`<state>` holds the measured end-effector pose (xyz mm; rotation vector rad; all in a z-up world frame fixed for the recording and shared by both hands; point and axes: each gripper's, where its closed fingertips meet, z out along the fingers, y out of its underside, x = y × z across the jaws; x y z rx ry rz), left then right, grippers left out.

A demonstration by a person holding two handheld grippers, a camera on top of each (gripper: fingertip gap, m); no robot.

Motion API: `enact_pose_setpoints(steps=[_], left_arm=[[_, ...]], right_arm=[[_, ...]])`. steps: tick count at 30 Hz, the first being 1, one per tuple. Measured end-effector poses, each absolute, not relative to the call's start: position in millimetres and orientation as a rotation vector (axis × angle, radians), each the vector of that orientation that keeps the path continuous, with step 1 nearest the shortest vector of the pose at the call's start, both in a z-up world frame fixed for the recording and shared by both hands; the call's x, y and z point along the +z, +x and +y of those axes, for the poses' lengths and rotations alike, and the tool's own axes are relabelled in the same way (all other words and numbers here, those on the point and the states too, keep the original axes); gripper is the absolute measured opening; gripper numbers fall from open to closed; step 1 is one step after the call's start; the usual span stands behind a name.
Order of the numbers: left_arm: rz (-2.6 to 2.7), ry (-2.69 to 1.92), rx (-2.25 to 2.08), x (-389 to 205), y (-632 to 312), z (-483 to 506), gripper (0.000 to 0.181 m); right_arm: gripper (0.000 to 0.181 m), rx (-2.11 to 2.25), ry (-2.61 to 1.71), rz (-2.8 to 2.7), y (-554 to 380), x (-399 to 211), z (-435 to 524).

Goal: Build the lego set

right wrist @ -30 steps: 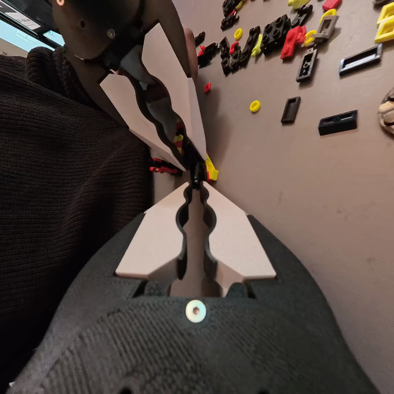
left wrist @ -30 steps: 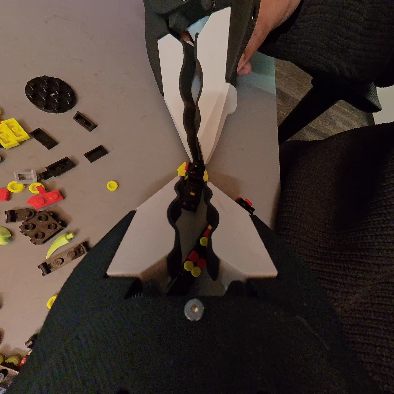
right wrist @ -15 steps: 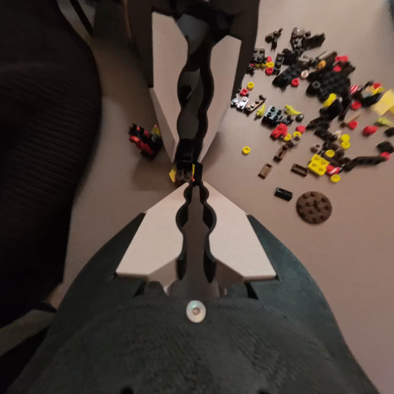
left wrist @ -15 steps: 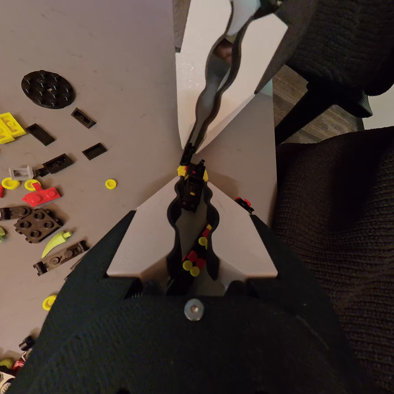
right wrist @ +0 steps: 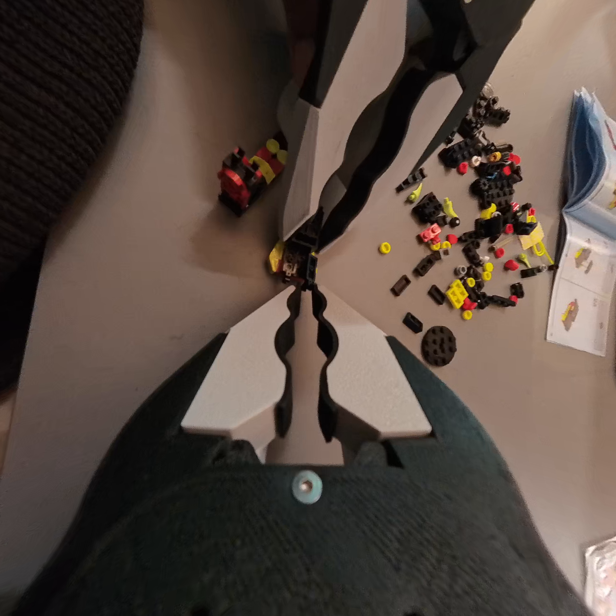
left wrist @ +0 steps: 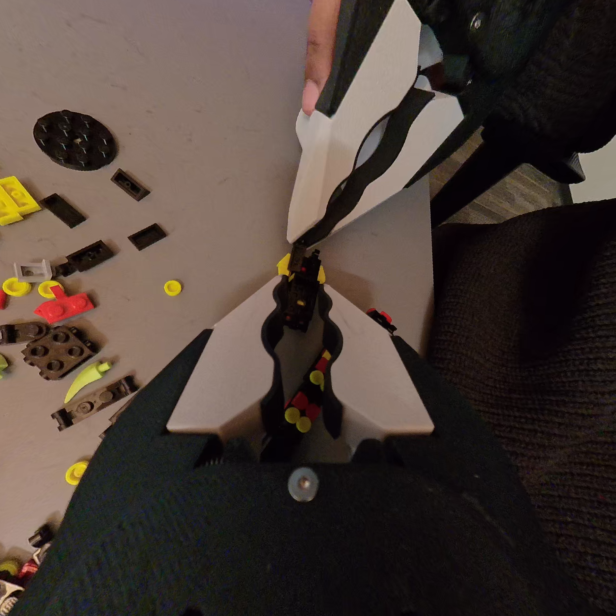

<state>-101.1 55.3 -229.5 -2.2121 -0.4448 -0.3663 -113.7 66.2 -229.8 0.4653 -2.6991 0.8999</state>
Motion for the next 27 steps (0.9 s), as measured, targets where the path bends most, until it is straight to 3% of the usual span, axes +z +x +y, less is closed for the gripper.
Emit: enact_pose_setpoints(steps=[18, 22, 27], left_arm=[[-0.451, -2.208, -0.374, -229, -101, 55, 0.015], [-0.451, -2.208, -0.374, -229, -101, 55, 0.015], [-0.452, -2.207, -0.376, -229, -101, 56, 0.015]], right_arm=[[0.012, 0.805, 0.506, -2.678, -113, -234, 68], [0.02, 0.883, 0.402, -2.768, -113, -234, 71], [0.017, 1.098, 0.363, -2.775, -106, -213, 64]])
